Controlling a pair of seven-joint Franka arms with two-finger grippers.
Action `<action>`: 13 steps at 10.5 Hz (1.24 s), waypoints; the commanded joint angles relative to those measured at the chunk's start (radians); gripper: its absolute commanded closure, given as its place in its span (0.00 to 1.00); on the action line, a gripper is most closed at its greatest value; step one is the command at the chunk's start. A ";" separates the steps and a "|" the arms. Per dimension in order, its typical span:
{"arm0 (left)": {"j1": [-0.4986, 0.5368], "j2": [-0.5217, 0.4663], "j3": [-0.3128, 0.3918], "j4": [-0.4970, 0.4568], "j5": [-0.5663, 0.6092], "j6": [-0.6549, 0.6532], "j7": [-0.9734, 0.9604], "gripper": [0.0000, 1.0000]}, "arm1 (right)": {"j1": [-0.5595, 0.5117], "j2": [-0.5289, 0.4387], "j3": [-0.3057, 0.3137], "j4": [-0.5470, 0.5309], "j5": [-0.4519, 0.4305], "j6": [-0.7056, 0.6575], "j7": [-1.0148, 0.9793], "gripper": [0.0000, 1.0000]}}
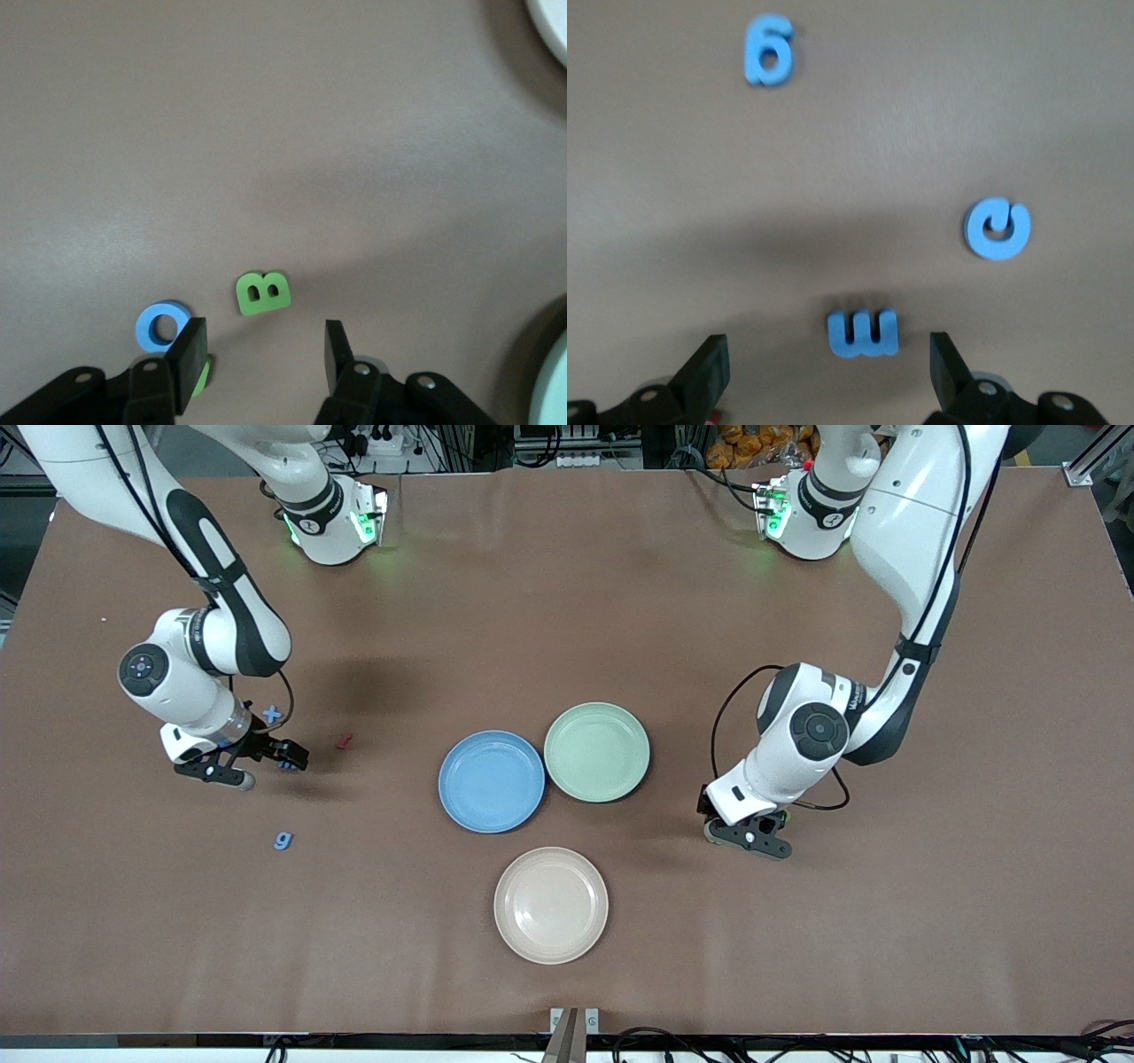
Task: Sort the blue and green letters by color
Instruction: 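Grasp the blue E with the right gripper while the left gripper grasps green B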
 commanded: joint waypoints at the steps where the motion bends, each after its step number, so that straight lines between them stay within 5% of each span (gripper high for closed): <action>1: -0.006 0.059 0.002 0.044 -0.026 -0.003 -0.109 0.39 | -0.019 0.030 0.010 -0.035 0.012 0.072 -0.008 0.00; 3: -0.006 0.073 0.003 0.046 -0.026 -0.003 -0.200 0.44 | -0.020 0.053 0.009 -0.035 0.008 0.084 -0.009 0.00; 4: -0.004 0.079 0.003 0.055 -0.026 -0.003 -0.247 0.46 | -0.022 0.069 0.009 -0.035 0.000 0.105 -0.009 0.08; 6: -0.019 0.102 0.005 0.083 -0.021 -0.003 -0.294 0.46 | -0.029 0.080 0.007 -0.033 -0.004 0.113 -0.011 0.50; 9: -0.021 0.139 0.011 0.127 -0.013 -0.005 -0.292 0.46 | -0.045 0.078 0.007 -0.029 -0.004 0.113 -0.011 0.91; 13: -0.019 0.146 0.014 0.133 0.011 -0.006 -0.285 0.46 | -0.049 0.055 0.007 -0.018 -0.003 0.098 0.000 0.99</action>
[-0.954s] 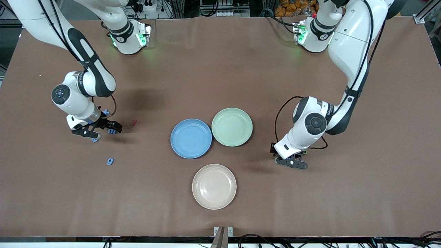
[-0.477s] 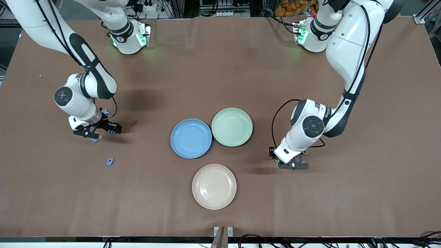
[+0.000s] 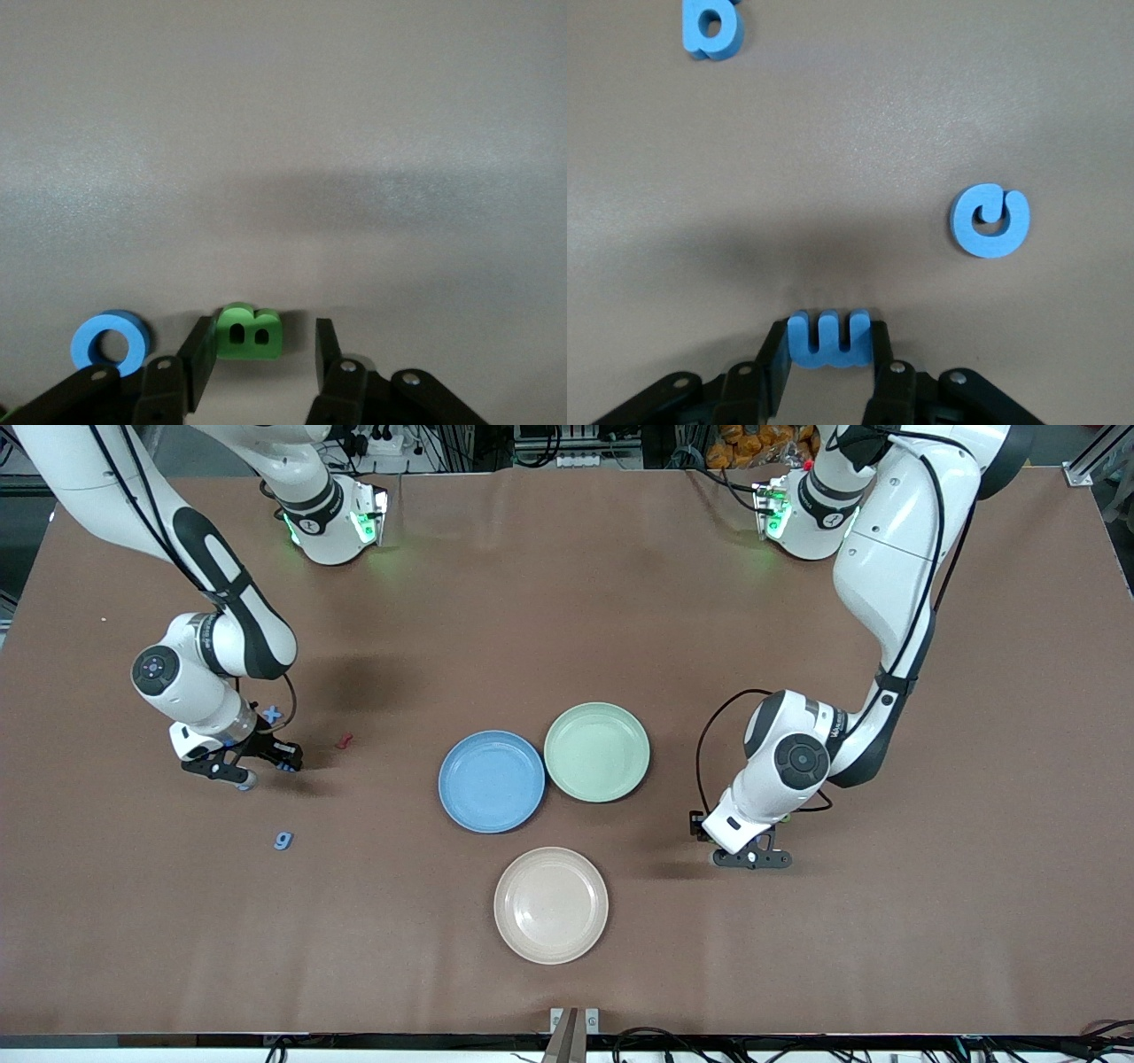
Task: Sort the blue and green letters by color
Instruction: 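Grasp the blue E with the right gripper while the left gripper grasps green B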
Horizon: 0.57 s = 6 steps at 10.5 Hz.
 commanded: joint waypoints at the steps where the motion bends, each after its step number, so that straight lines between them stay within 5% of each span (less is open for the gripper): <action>1: -0.010 0.012 0.010 0.025 0.017 -0.008 -0.008 0.46 | -0.018 -0.034 0.008 0.018 0.007 -0.024 0.008 1.00; 4: -0.010 0.012 0.012 0.022 0.035 -0.009 -0.008 0.46 | 0.093 -0.091 0.017 0.145 0.016 -0.274 0.243 1.00; 6: -0.009 0.012 0.012 0.021 0.041 -0.009 -0.006 0.46 | 0.152 -0.085 0.090 0.222 0.016 -0.299 0.418 1.00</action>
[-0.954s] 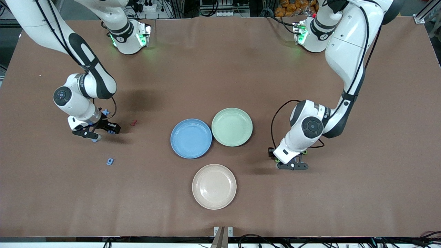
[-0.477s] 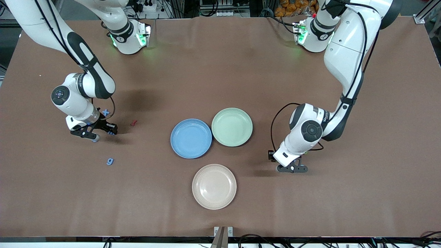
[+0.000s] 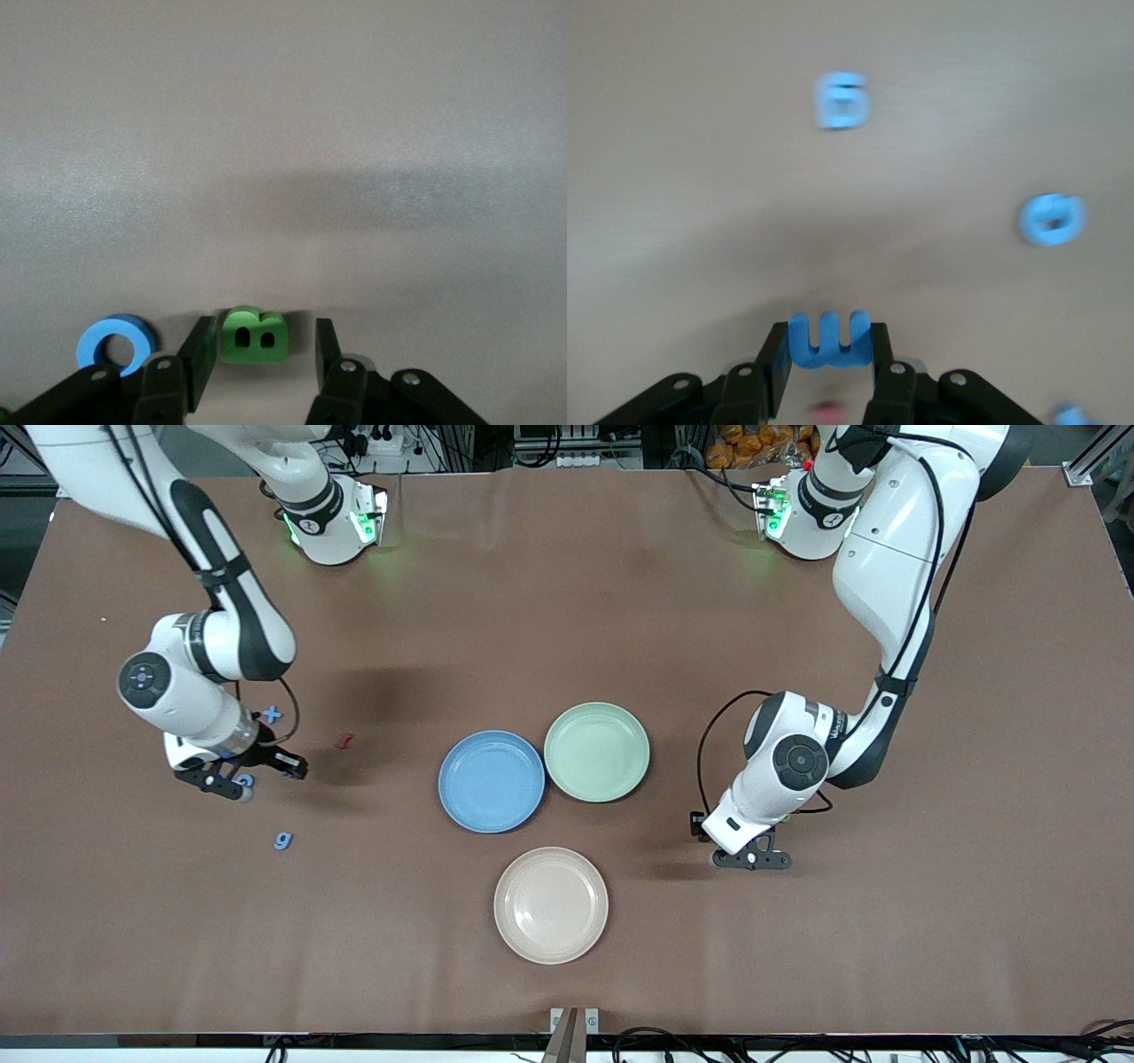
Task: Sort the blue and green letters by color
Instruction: 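Grasp the blue E with the right gripper while the left gripper grasps green B, then place the blue E on the blue plate while the left gripper carries B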
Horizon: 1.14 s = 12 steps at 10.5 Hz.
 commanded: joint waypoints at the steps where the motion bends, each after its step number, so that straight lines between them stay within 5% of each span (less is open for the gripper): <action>1: -0.008 0.008 0.009 0.017 0.026 -0.008 -0.008 0.46 | 0.110 -0.001 0.076 0.097 0.013 -0.040 0.227 1.00; 6: -0.010 0.025 0.009 0.017 0.029 -0.008 -0.006 0.56 | 0.338 0.120 0.079 0.279 0.013 -0.040 0.398 1.00; 8: -0.010 0.025 0.009 0.017 0.046 -0.008 -0.005 0.76 | 0.369 0.178 0.097 0.329 0.011 -0.037 0.426 0.96; 10: -0.010 0.023 0.009 0.017 0.063 -0.008 -0.006 0.89 | 0.377 0.197 0.109 0.346 0.013 -0.035 0.555 0.00; 11: -0.011 0.019 0.009 0.015 0.080 -0.008 -0.011 1.00 | 0.374 0.192 0.116 0.347 0.011 -0.041 0.579 0.00; 12: -0.022 0.003 0.008 0.018 0.078 -0.015 -0.019 1.00 | 0.369 0.187 0.114 0.347 0.008 -0.078 0.575 0.00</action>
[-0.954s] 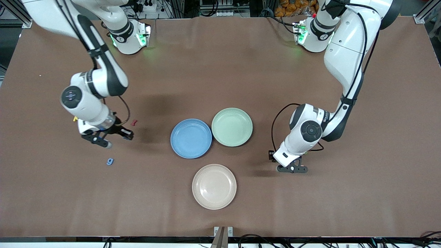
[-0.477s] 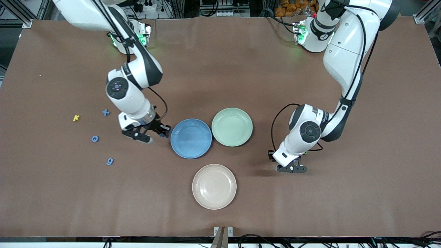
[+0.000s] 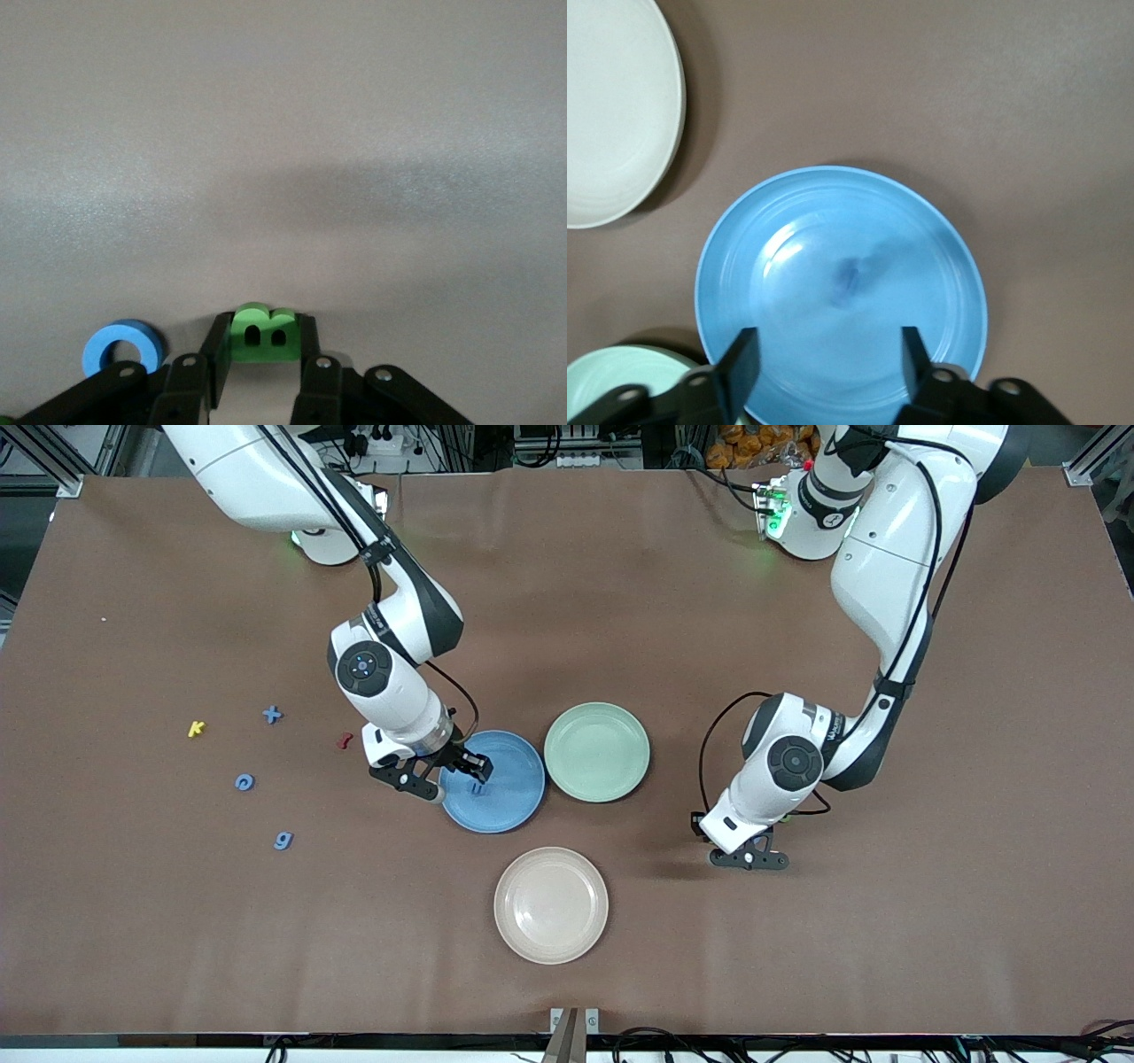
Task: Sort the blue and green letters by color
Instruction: 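Place the blue E on the blue plate while the left gripper carries B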
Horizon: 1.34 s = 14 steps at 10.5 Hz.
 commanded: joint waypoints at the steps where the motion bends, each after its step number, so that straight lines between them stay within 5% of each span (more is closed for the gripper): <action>1: -0.039 -0.030 0.003 0.021 0.019 -0.047 -0.031 1.00 | -0.021 -0.008 0.010 0.028 -0.007 -0.100 0.016 0.00; 9: -0.335 -0.109 -0.009 0.048 0.016 -0.212 -0.519 0.99 | -0.322 0.005 -0.099 0.028 -0.057 -0.159 -0.403 0.00; 10: -0.358 -0.101 -0.009 0.048 0.016 -0.227 -0.611 0.89 | -0.359 0.024 -0.118 0.034 -0.096 -0.148 -0.440 0.00; 11: -0.363 -0.091 -0.009 0.045 0.016 -0.227 -0.644 0.34 | -0.398 0.050 -0.118 0.068 -0.111 -0.146 -0.469 0.00; 12: -0.366 -0.089 -0.009 0.042 0.016 -0.227 -0.651 0.00 | -0.416 0.087 -0.118 0.097 -0.113 -0.130 -0.503 0.00; 14: -0.345 -0.101 -0.006 0.050 0.017 -0.227 -0.640 0.00 | -0.416 0.142 -0.119 0.120 -0.114 -0.046 -0.506 0.00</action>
